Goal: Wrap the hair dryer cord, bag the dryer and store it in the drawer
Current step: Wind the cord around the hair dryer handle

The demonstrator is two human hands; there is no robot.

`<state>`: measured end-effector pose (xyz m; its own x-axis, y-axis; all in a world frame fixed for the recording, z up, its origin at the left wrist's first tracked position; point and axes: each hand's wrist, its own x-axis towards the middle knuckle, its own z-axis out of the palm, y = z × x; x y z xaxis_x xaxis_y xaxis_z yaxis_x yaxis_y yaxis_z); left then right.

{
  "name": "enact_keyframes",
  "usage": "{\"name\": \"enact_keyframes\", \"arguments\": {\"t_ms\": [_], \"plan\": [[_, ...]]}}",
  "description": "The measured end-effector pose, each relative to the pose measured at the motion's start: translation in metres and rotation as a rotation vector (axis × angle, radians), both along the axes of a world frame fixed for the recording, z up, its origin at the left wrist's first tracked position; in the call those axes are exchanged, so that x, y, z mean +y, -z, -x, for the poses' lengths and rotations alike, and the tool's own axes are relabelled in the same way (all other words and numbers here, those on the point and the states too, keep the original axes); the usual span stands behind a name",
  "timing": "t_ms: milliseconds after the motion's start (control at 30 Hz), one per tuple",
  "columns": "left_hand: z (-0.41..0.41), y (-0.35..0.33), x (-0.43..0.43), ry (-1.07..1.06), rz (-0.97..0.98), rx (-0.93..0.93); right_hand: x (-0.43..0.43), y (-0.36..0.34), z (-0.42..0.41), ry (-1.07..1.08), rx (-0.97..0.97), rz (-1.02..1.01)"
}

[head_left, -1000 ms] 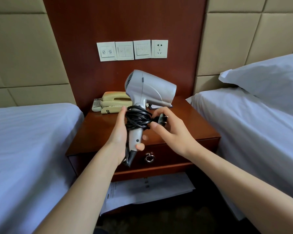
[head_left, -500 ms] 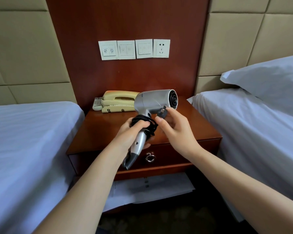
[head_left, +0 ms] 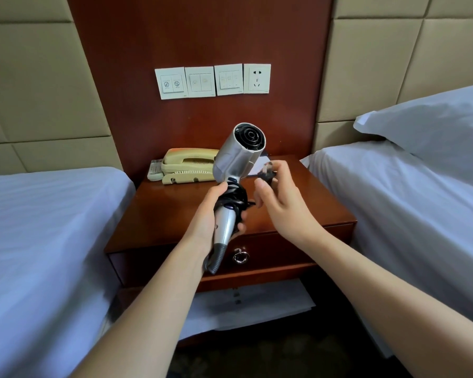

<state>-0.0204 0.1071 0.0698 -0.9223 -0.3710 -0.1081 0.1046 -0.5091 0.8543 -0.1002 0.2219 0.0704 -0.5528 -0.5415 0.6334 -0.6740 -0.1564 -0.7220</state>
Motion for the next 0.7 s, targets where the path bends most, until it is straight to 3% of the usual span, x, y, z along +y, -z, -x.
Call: {"name": "enact_keyframes", "arguments": {"t_ms": [133, 400, 700], "plan": [[0.001, 0.001, -0.001, 0.017, 0.024, 0.0, 0.007, -0.007, 0.006, 0.015, 0.021, -0.009], [0.007, 0.01, -0.007, -0.036, 0.13, -0.097, 0.002, 0.004, 0.005, 0.052, 0.015, -0.267], [0.013, 0.017, -0.011, -0.013, 0.171, -0.026, -0.008, 0.01, 0.029, -0.023, -0.284, -0.235]]}}
